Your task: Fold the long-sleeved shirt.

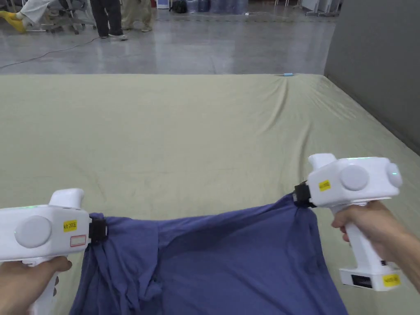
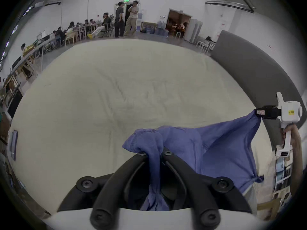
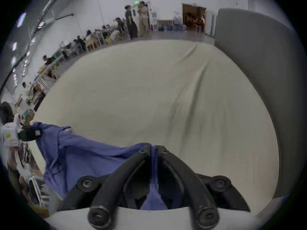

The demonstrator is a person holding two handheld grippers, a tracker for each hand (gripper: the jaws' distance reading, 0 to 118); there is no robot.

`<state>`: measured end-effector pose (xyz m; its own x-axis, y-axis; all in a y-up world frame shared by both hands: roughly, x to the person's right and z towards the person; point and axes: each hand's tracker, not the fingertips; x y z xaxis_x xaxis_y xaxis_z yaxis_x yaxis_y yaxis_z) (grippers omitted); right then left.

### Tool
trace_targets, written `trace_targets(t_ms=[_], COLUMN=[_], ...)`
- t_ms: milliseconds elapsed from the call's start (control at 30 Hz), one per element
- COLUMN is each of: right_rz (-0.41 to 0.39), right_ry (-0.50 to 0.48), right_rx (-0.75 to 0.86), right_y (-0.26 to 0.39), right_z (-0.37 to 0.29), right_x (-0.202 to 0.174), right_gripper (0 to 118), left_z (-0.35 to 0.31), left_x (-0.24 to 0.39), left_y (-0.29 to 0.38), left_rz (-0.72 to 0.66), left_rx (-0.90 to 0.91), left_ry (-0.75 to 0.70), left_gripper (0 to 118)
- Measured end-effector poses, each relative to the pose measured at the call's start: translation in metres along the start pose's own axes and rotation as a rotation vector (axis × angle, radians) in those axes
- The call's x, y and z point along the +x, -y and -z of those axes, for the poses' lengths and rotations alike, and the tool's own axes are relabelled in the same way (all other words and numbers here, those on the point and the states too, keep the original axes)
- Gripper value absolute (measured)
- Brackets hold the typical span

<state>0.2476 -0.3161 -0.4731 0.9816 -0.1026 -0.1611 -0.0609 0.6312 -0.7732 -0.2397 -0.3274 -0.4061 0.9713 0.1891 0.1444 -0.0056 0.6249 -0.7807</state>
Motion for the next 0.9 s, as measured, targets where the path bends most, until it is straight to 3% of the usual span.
trace_targets(t_ms=[167,367,500,700,900], right_rz=[-0.033,-0.099,-0.139,-0.232,-0.216], right_ry=[-0.028,-0.022,-0.041,0.023,0.038], right_rx=[0.034,-0.021,-0.124,-0.257,-0.265], right_y=[0.068,0.153,0.192,0.221,0.226], right_z=[-0.073,-0.106,-0.098,-0.06,-0.041], right_x=[-0.002,-0.007,-0.013,-0.013,-0.012], right_gripper=[3,3,3,3,5], left_z=[-0.047,-0.078,-0.073,-0.043,-0.029], left_x=[0.004,0.011,0.016,0.006,0.004], left_y=[0.04,0.103,0.137,0.158,0.163], left_rz=[0.04,0.096,0.167,0.143,0.139], left_rx=[0.03,-0.044,-0.144,-0.25,-0.266], left_ry=[0.021,0.051,0.022,0.018,0.008], left_gripper=[2,2,2,2,2])
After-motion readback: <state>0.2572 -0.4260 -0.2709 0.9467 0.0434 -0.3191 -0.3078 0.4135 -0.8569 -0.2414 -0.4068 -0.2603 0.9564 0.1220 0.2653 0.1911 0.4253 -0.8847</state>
